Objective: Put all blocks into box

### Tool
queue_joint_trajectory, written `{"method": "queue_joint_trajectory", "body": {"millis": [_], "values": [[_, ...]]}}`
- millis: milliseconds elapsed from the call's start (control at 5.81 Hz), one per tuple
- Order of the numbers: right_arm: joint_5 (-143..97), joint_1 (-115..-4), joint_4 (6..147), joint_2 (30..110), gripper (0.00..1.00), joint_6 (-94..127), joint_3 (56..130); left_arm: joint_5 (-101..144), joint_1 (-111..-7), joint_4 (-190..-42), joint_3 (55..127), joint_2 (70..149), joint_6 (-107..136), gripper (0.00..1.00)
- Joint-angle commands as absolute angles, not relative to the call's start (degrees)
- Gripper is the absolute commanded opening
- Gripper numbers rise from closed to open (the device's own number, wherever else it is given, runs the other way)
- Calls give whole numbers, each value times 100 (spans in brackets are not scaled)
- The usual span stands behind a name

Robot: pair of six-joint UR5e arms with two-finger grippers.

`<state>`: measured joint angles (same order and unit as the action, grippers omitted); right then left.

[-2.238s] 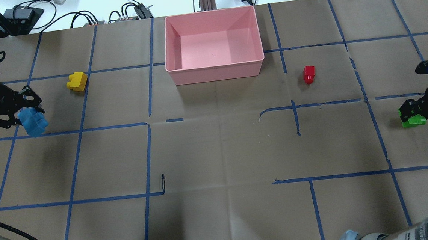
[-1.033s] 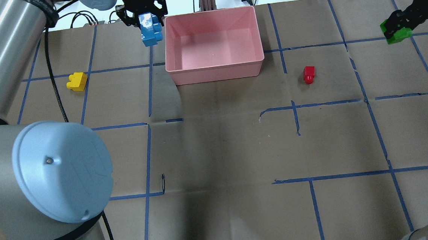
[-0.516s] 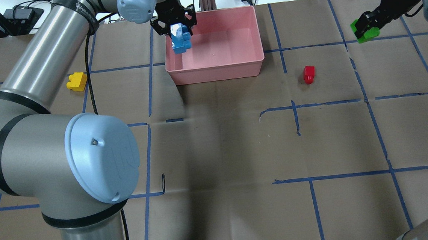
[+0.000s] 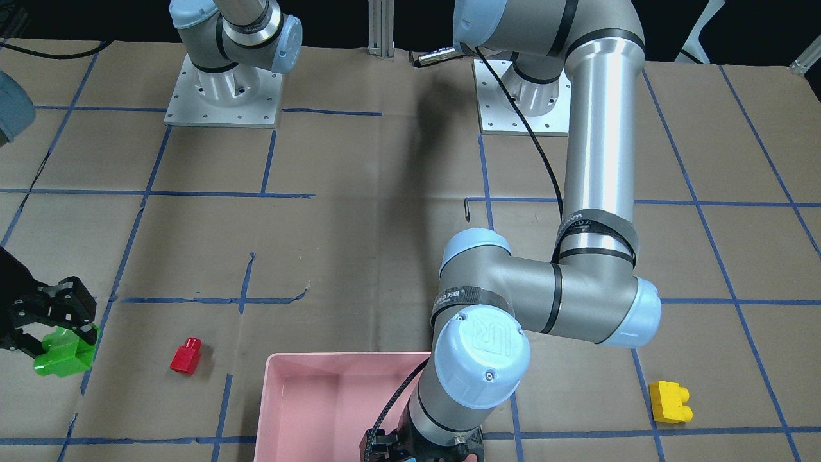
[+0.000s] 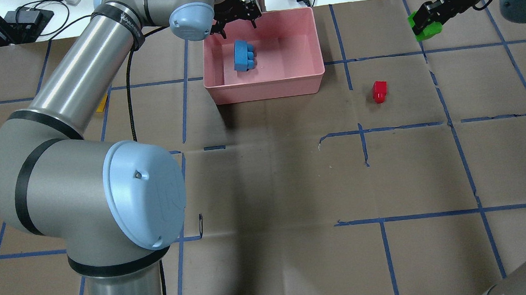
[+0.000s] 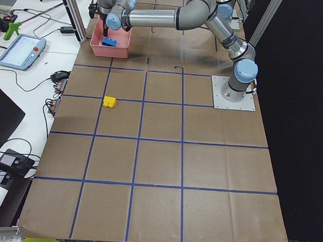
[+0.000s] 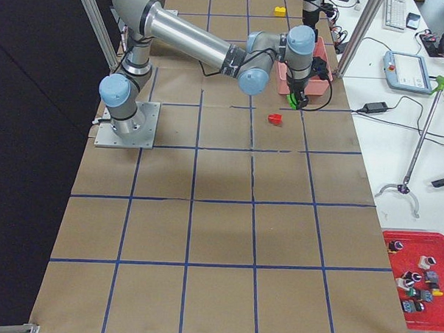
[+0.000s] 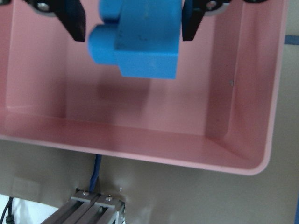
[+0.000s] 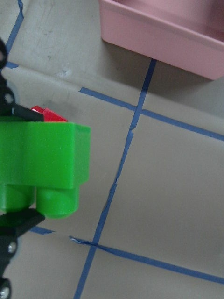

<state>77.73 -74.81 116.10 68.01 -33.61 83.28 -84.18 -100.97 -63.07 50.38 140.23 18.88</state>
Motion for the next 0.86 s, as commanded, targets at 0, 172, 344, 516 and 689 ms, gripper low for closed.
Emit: {"method": "queue_joint_trajectory", "body": {"millis": [0, 172, 344, 516, 689], "values": [[7778, -7961, 11576, 6488, 6, -3322, 7816, -9396, -10073, -6824, 5114, 13531, 1619, 98], [7778, -8354, 11584, 6382, 7, -3140, 7639, -9639, -9768, -7203, 5159, 13109, 1556, 98], [7752, -8706, 11619, 6250, 7, -2668, 7629, -9598, -9356, -7572, 5211, 12844, 1451, 98], [7743, -9049, 11715, 6075, 7, -2524, 7594, -9589, -8899, -7811, 5247, 12684, 1059, 99], [7691, -9436, 12299, 5629, 7, -2540, 7263, -9589, -8538, -7840, 5308, 12639, 785, 99]]}}
